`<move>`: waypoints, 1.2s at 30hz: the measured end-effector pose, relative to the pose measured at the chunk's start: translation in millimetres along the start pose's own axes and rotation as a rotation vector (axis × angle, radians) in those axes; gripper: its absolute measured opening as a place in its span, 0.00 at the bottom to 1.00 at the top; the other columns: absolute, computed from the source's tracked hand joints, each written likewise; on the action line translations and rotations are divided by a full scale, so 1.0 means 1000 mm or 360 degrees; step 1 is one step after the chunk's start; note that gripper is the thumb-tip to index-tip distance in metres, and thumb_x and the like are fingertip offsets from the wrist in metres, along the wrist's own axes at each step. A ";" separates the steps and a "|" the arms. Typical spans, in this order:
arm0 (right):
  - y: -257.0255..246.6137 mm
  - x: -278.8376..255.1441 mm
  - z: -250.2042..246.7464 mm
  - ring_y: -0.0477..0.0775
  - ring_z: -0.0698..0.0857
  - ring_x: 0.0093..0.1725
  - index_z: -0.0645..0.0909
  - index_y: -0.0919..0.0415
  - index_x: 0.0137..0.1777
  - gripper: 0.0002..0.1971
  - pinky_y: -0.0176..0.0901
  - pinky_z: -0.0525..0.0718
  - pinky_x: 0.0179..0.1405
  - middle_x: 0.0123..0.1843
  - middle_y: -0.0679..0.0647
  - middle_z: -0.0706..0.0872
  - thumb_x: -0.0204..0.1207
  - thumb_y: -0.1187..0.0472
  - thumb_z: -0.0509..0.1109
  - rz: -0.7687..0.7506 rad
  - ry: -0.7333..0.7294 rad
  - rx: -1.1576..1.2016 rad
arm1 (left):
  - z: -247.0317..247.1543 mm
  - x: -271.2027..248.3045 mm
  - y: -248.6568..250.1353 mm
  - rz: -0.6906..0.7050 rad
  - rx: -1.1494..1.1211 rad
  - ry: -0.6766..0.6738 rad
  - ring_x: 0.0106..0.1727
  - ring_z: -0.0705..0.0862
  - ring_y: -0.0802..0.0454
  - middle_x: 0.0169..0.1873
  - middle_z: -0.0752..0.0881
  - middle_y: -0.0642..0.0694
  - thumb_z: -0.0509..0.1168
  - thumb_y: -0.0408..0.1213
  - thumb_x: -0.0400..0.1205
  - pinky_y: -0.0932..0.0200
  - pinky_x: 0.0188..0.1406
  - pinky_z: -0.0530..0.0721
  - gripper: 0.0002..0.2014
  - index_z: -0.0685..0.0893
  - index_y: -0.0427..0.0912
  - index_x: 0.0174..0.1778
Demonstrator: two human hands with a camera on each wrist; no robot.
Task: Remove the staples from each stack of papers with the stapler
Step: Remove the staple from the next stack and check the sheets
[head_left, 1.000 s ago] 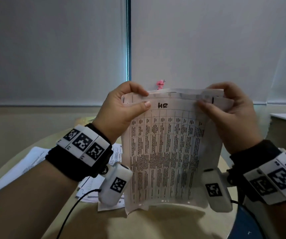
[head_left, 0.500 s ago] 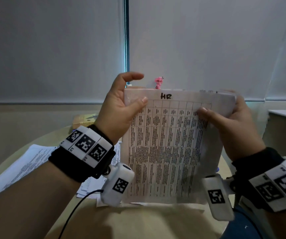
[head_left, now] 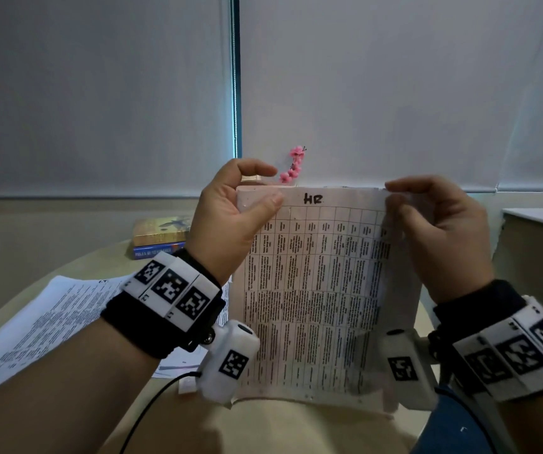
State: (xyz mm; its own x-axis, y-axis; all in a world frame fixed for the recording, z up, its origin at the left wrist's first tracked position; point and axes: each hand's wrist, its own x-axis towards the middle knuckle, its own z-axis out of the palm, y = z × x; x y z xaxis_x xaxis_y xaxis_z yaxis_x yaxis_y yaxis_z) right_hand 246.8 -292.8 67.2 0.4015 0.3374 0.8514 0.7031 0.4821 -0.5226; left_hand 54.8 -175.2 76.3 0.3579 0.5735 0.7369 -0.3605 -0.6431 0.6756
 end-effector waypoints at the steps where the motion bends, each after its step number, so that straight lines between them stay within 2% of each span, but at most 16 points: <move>1: 0.000 0.000 0.000 0.37 0.83 0.39 0.83 0.45 0.42 0.13 0.29 0.79 0.41 0.36 0.34 0.87 0.74 0.68 0.71 0.0008 0.0008 -0.0005 | 0.000 -0.001 0.000 0.0005 0.0000 0.0009 0.45 0.88 0.38 0.45 0.86 0.40 0.71 0.31 0.75 0.41 0.47 0.89 0.09 0.82 0.50 0.45; 4: -0.002 -0.002 -0.002 0.40 0.82 0.38 0.80 0.44 0.43 0.11 0.33 0.80 0.40 0.39 0.43 0.85 0.72 0.64 0.73 -0.0015 0.0038 0.0024 | -0.002 -0.001 0.000 -0.0008 -0.0010 0.0092 0.52 0.85 0.29 0.47 0.86 0.33 0.71 0.32 0.75 0.33 0.53 0.86 0.07 0.83 0.50 0.39; 7: -0.002 -0.007 -0.004 0.46 0.83 0.38 0.75 0.46 0.53 0.19 0.35 0.85 0.37 0.46 0.55 0.81 0.70 0.68 0.76 0.0110 -0.0035 0.0338 | -0.005 -0.001 0.000 0.0001 -0.0010 0.0143 0.54 0.86 0.30 0.49 0.86 0.30 0.70 0.35 0.74 0.34 0.56 0.85 0.05 0.83 0.51 0.38; 8: -0.001 -0.010 -0.004 0.47 0.84 0.39 0.75 0.47 0.54 0.20 0.37 0.86 0.37 0.47 0.56 0.82 0.69 0.68 0.76 0.0187 -0.0085 0.0419 | -0.006 -0.001 0.000 -0.0010 -0.0025 0.0140 0.54 0.85 0.30 0.49 0.86 0.31 0.70 0.35 0.74 0.36 0.56 0.86 0.05 0.83 0.51 0.38; 11: 0.001 -0.017 0.000 0.46 0.85 0.41 0.76 0.53 0.47 0.13 0.39 0.85 0.39 0.43 0.52 0.84 0.66 0.62 0.74 0.0306 -0.0167 0.0494 | -0.006 -0.002 -0.001 -0.0054 -0.0068 0.0079 0.55 0.85 0.29 0.49 0.84 0.34 0.70 0.35 0.75 0.41 0.52 0.88 0.06 0.83 0.52 0.39; 14: -0.004 -0.018 0.004 0.38 0.83 0.36 0.72 0.53 0.52 0.17 0.31 0.83 0.35 0.41 0.47 0.80 0.70 0.69 0.73 0.0231 -0.0101 0.0454 | -0.003 -0.002 0.002 -0.0052 -0.0064 0.0007 0.51 0.86 0.33 0.45 0.85 0.40 0.70 0.33 0.74 0.41 0.51 0.88 0.07 0.82 0.51 0.40; 16: -0.006 -0.017 0.004 0.40 0.84 0.39 0.71 0.48 0.55 0.22 0.30 0.83 0.38 0.45 0.44 0.80 0.72 0.73 0.72 0.0137 -0.0078 0.0376 | -0.002 -0.001 0.003 -0.0051 -0.0061 -0.0014 0.47 0.86 0.38 0.43 0.85 0.43 0.68 0.27 0.78 0.46 0.47 0.89 0.09 0.81 0.47 0.41; 18: -0.004 -0.015 0.003 0.45 0.82 0.44 0.74 0.45 0.53 0.21 0.35 0.82 0.43 0.48 0.43 0.80 0.73 0.73 0.71 0.0052 -0.0065 0.0223 | -0.004 -0.002 0.002 -0.0064 -0.0068 -0.0025 0.43 0.86 0.44 0.41 0.85 0.44 0.65 0.23 0.80 0.51 0.42 0.89 0.10 0.79 0.44 0.43; 20: -0.002 -0.013 0.002 0.41 0.80 0.44 0.76 0.47 0.49 0.18 0.33 0.79 0.46 0.47 0.44 0.80 0.75 0.75 0.68 0.0034 -0.0044 0.0177 | -0.005 -0.004 0.000 -0.0092 -0.0108 -0.0050 0.41 0.88 0.47 0.40 0.86 0.44 0.65 0.23 0.80 0.53 0.40 0.90 0.10 0.79 0.45 0.45; 25: 0.000 -0.010 0.000 0.38 0.80 0.44 0.78 0.47 0.46 0.17 0.29 0.78 0.45 0.45 0.41 0.82 0.75 0.75 0.67 0.0085 -0.0026 0.0204 | -0.004 -0.008 -0.007 -0.0111 -0.0164 -0.0007 0.40 0.90 0.53 0.41 0.88 0.45 0.64 0.29 0.81 0.58 0.38 0.89 0.07 0.79 0.46 0.50; 28: -0.003 -0.006 -0.001 0.33 0.80 0.42 0.77 0.47 0.44 0.18 0.24 0.77 0.44 0.42 0.39 0.83 0.75 0.75 0.67 0.0061 -0.0023 0.0138 | -0.005 -0.006 -0.008 -0.0164 -0.0252 0.0049 0.43 0.90 0.48 0.40 0.90 0.44 0.66 0.35 0.79 0.51 0.44 0.89 0.04 0.85 0.44 0.47; 30: -0.006 -0.003 -0.001 0.30 0.80 0.41 0.77 0.48 0.44 0.18 0.21 0.76 0.43 0.42 0.39 0.82 0.74 0.76 0.67 0.0024 -0.0020 0.0089 | -0.006 -0.007 -0.011 -0.0266 -0.0397 0.0033 0.44 0.90 0.46 0.40 0.91 0.43 0.66 0.40 0.75 0.49 0.46 0.89 0.08 0.89 0.43 0.43; 32: -0.007 -0.001 -0.002 0.29 0.79 0.41 0.77 0.48 0.44 0.18 0.21 0.75 0.44 0.44 0.41 0.82 0.74 0.76 0.67 0.0005 0.0006 0.0051 | -0.007 -0.010 -0.013 -0.0420 -0.0563 -0.0025 0.41 0.91 0.48 0.38 0.92 0.43 0.65 0.42 0.75 0.53 0.41 0.89 0.10 0.91 0.43 0.40; 34: -0.005 -0.001 -0.002 0.29 0.79 0.42 0.76 0.48 0.44 0.18 0.21 0.75 0.45 0.44 0.42 0.81 0.74 0.76 0.66 0.0039 0.0024 0.0027 | -0.009 -0.013 -0.016 -0.0490 -0.0584 -0.0052 0.41 0.91 0.49 0.39 0.92 0.43 0.63 0.43 0.75 0.55 0.39 0.89 0.12 0.89 0.42 0.43; 36: -0.004 -0.001 -0.002 0.30 0.79 0.42 0.76 0.47 0.45 0.17 0.23 0.75 0.46 0.44 0.42 0.81 0.74 0.75 0.67 0.0085 0.0034 -0.0030 | -0.009 -0.015 -0.017 -0.0476 -0.0538 -0.0047 0.43 0.91 0.48 0.41 0.92 0.43 0.62 0.45 0.75 0.53 0.42 0.90 0.14 0.87 0.40 0.48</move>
State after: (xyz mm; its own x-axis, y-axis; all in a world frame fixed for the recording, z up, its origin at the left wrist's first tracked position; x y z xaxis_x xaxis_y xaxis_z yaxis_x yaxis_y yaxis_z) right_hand 244.8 -296.1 68.5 0.4514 0.3447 0.8231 0.6912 0.4483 -0.5668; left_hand 48.3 -168.1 54.2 0.5117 0.6912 0.5103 -0.4968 -0.2465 0.8321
